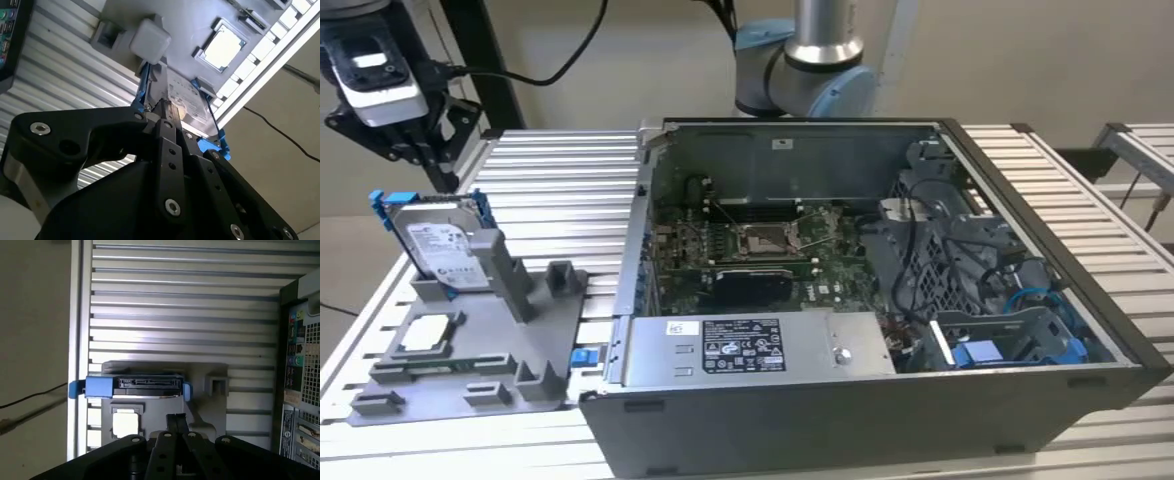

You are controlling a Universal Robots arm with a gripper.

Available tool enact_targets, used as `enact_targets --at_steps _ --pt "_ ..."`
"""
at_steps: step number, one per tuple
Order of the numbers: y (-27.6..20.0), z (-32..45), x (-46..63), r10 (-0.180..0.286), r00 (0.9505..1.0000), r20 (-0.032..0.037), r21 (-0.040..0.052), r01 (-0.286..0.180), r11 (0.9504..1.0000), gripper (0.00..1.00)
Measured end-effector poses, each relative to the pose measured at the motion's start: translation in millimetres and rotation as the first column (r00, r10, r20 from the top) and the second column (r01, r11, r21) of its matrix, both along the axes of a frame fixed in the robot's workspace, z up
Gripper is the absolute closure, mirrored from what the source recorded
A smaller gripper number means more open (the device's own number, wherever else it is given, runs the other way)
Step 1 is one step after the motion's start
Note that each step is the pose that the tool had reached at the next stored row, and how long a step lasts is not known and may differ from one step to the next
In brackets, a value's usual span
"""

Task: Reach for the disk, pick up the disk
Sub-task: 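Reach for the disk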

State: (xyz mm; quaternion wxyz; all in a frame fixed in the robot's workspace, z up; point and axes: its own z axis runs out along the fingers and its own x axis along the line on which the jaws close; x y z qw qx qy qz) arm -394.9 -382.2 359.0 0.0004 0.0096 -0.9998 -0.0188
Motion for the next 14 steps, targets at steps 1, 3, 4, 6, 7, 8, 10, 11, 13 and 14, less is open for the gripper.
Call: enact_targets --at_steps 1,3,4,6,7,8,10,11,13,14 --pt "2.6 -0.1 -1.0 0.000 1.0000 0.0002 -0.0001 0.000 1.0000 1.00" --pt "5.9 0.0 -4.4 0.000 1.0000 0.0000 -0.0002 0.000 1.0000 1.00" --pt "7.0 0.0 -6.4 0.000 1.0000 0.0000 -0.0003 0.000 1.0000 1.00" --pt "8.6 0.0 -11.3 0.000 1.0000 0.0000 -0.0002 0.000 1.0000 1.00" --pt "9.2 0.0 -13.7 0.000 1.0000 -0.0001 -0.0003 0.000 1.0000 1.00" --pt "9.9 0.0 -16.5 0.000 1.0000 0.0000 -0.0002 0.000 1.0000 1.00" --pt "10.9 0.0 -22.5 0.000 1.0000 0.0000 -0.0003 0.000 1.0000 1.00" --pt "11.1 0.0 -25.4 0.000 1.0000 0.0000 -0.0003 0.000 1.0000 1.00" --pt "11.5 -0.1 -31.9 0.000 1.0000 0.0000 -0.0003 0.000 1.0000 1.00" --pt "11.7 -0.1 -35.3 0.000 1.0000 0.0000 -0.0003 0.000 1.0000 1.00"
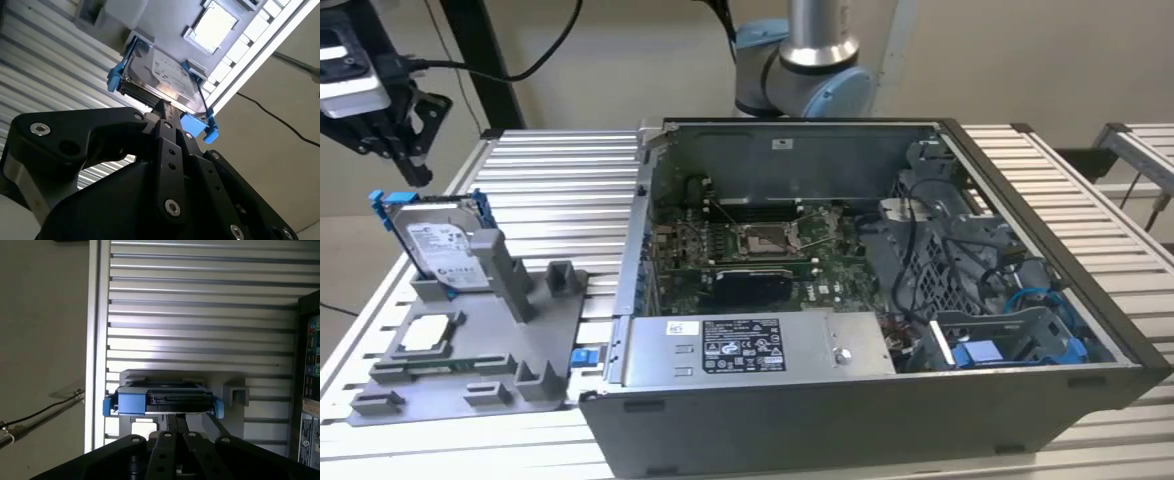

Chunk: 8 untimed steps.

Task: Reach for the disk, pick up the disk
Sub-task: 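Reach for the disk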

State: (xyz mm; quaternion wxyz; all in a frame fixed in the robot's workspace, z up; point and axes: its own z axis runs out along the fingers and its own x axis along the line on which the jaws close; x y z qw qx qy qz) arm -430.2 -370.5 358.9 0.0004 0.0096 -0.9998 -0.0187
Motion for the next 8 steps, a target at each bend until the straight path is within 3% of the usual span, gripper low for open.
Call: enact_targets --at_steps 8 --pt "3.7 -0.7 -23.0 0.000 1.0000 0.0000 -0.0001 0.000 1.0000 1.00"
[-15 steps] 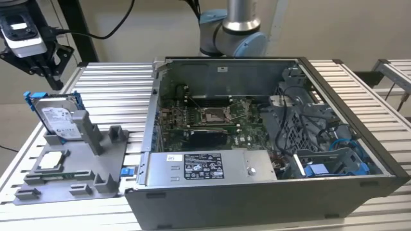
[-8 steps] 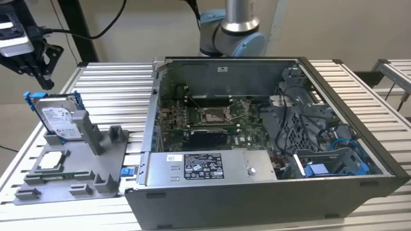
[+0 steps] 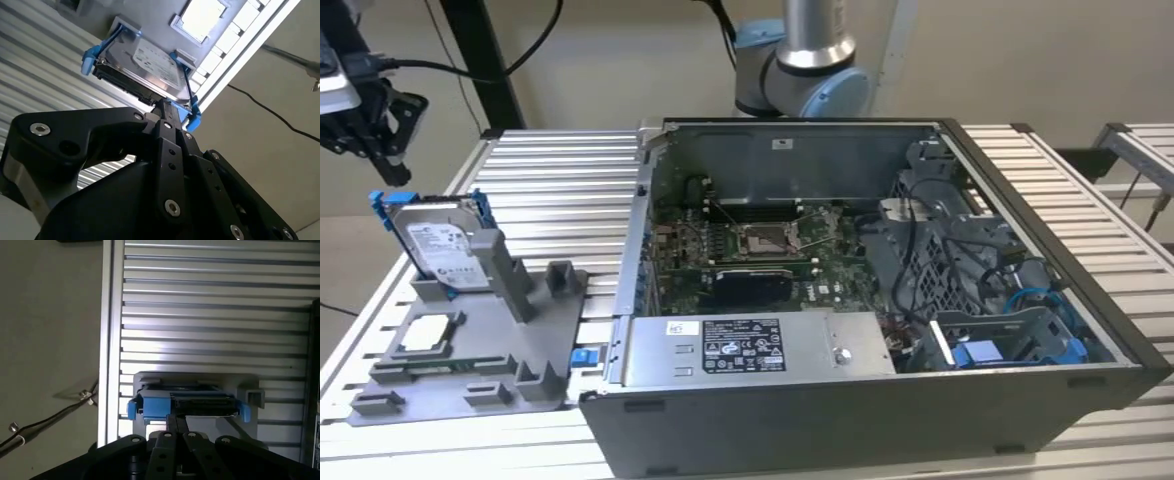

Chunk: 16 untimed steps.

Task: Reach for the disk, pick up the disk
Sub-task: 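Reach for the disk, then pick up the disk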

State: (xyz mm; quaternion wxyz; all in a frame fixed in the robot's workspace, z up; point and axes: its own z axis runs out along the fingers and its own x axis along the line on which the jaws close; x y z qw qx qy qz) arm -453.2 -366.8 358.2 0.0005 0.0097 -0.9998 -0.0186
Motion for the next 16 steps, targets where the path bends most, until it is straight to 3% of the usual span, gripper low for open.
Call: enact_targets --at_steps 8,16 --pt "7.0 -1.0 -6.8 0.002 1.0000 0.0002 0.0001 -0.002 1.0000 1.00" --pt "7.1 -1.0 -6.8 0.006 1.0000 0.0000 0.0000 -0.006 1.0000 1.00"
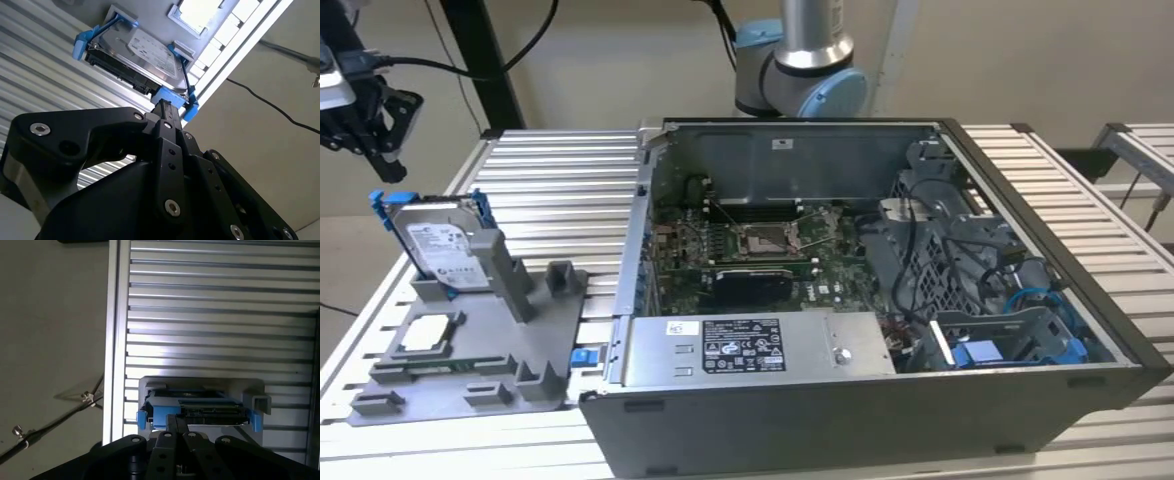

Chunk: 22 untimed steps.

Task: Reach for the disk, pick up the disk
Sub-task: 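Pick up the disk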

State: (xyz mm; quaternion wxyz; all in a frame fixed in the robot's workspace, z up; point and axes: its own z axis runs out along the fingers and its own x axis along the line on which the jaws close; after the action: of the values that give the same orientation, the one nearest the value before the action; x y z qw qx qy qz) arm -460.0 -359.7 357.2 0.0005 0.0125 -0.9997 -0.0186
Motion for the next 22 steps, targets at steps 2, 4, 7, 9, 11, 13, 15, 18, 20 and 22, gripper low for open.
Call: enact_targets --at_steps 2,4,7,9,11,13,15,18,20,22 --pt "0.0 0.0 0.0 0.003 1.0000 0.0001 0.0001 -0.003 1.0000 1.00" --pt "0.0 0.0 0.0 0.003 1.0000 0.0000 0.0000 -0.003 1.0000 1.00" --pt "0.0 0.0 0.0 0.003 1.0000 0.0000 0.0000 -0.003 1.0000 1.00" --pt "0.0 0.0 0.0 0.003 1.0000 0.0000 0.0000 -0.003 1.0000 1.00" --pt "0.0 0.0 0.0 0.003 1.0000 0.0000 0.0001 -0.003 1.0000 1.00" --pt "0.0 0.0 0.0 0.003 1.0000 0.0000 0.0000 -0.003 1.0000 1.00" --pt "0.0 0.0 0.0 0.004 1.0000 0.0000 0.0000 -0.004 1.0000 1.00" --pt "0.0 0.0 0.0 0.012 0.9999 0.0001 0.0000 -0.012 0.9999 1.00" --pt "0.0 0.0 0.0 0.019 0.9998 0.0000 0.0000 -0.019 0.9998 1.00" --pt "0.0 0.0 0.0 0.029 0.9996 -0.0001 -0.0001 -0.029 0.9996 1.00"
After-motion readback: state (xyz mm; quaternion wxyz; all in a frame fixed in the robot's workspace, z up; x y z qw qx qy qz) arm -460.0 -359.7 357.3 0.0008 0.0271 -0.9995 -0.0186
